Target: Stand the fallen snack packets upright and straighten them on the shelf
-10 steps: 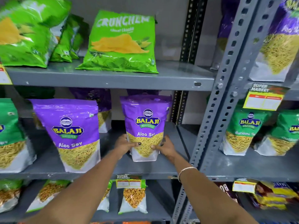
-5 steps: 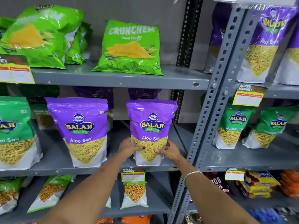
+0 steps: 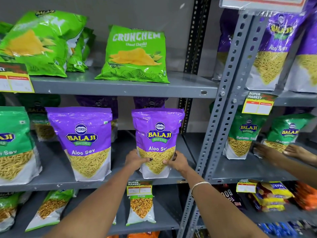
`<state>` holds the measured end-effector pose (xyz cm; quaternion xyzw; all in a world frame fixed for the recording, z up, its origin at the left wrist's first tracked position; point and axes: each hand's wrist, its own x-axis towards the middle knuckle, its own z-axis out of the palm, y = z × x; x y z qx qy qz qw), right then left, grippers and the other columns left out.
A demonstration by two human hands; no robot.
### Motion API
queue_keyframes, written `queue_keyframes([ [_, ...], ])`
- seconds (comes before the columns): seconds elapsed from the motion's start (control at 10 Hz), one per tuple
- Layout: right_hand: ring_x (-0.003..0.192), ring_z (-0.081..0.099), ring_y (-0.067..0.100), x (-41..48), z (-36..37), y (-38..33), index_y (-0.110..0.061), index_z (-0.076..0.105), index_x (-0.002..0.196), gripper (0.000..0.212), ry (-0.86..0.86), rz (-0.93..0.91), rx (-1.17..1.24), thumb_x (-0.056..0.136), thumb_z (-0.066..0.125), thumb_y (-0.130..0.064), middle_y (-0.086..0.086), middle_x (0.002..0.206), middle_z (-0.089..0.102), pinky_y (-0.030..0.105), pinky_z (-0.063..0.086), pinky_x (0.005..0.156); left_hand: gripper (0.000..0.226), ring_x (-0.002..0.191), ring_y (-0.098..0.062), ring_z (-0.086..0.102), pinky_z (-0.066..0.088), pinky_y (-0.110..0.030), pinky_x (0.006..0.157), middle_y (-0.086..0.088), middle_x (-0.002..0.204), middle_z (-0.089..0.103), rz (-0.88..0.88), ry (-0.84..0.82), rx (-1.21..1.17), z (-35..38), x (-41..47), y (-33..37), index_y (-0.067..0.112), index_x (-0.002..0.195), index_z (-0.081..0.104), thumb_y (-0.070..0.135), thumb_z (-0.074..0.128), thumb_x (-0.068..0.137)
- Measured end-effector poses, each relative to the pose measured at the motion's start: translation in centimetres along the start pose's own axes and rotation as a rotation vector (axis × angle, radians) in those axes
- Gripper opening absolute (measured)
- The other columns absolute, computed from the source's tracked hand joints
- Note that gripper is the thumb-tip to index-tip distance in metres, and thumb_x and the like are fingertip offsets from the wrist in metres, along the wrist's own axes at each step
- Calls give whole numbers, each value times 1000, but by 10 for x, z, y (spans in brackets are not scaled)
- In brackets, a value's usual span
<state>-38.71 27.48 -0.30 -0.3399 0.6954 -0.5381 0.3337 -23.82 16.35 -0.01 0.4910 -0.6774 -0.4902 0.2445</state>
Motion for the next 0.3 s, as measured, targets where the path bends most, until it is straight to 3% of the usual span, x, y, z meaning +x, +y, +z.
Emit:
queue_keyframes([
  [0.1, 107, 61, 28, 7, 0, 3, -9, 59, 98, 52, -41, 15, -20, 56, 88, -21, 17, 119, 64, 38, 48, 96, 57, 116, -31, 59, 49, -39, 97, -17, 128, 61, 17, -27, 26, 1, 0, 3, 3, 117, 55, 19, 79, 68],
  [0.2, 135, 36, 35, 3, 8, -5, -5, 27, 139, 132, -20, 12, -168, 34, 87, -57, 19, 145, 37, 52, 31, 113, 91, 139, -32, 30, 34, -46, 111, -16, 150, 29, 161, 137, 318, -2, -14, 1, 4, 142, 26, 37, 73, 72],
  [0.3, 144, 12, 32, -5, 13, -12, -7, 7, 147, 126, 193, -132, -431, 55, 68, -68, 18, 155, 14, 45, 13, 120, 93, 143, -28, 17, 29, -48, 112, -14, 155, 21, 457, 444, 553, -7, -18, -4, 4, 147, 18, 56, 54, 78],
])
